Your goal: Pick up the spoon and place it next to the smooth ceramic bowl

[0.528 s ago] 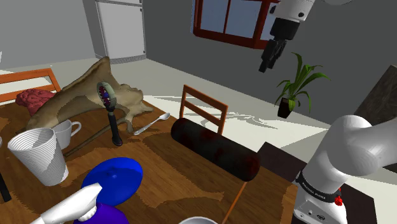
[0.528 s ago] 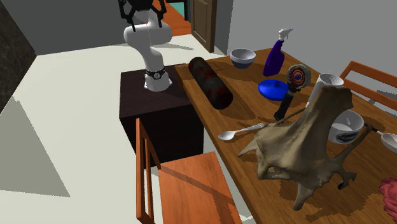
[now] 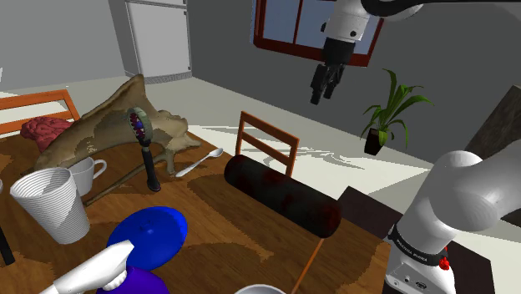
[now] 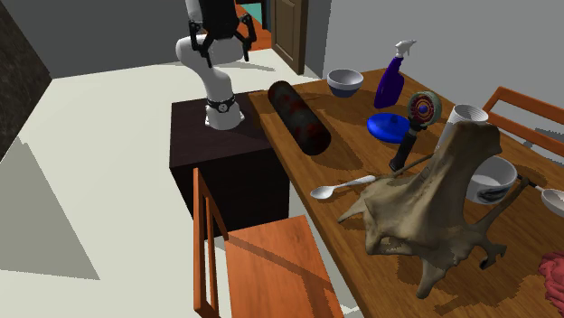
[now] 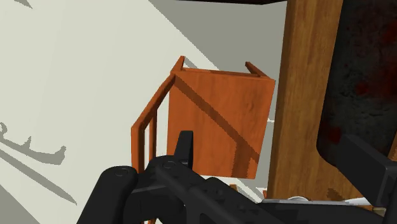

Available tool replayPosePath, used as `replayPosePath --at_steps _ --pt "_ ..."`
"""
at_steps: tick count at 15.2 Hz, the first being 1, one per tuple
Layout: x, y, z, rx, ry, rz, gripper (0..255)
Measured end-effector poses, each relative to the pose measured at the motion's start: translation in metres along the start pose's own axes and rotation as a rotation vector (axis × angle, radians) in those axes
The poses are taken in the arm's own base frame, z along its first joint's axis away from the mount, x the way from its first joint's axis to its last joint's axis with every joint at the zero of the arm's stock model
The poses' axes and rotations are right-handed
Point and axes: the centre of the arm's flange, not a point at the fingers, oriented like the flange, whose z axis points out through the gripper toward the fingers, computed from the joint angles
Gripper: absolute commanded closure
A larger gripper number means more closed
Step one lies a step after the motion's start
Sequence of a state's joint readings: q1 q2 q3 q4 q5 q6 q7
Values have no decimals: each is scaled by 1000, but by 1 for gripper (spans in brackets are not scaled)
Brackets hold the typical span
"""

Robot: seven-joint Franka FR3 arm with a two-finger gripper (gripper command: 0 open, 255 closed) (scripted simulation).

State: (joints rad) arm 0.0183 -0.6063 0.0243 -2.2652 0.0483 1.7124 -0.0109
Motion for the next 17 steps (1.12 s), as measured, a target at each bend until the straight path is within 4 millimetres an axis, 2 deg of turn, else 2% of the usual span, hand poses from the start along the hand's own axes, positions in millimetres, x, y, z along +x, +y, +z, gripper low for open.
replayPosePath --at_steps 5,13,17 --pt "58 -23 39 1 -36 0 0" --pt "140 -67 98 1 -94 1 0" --pt "177 -85 134 1 -124 1 0"
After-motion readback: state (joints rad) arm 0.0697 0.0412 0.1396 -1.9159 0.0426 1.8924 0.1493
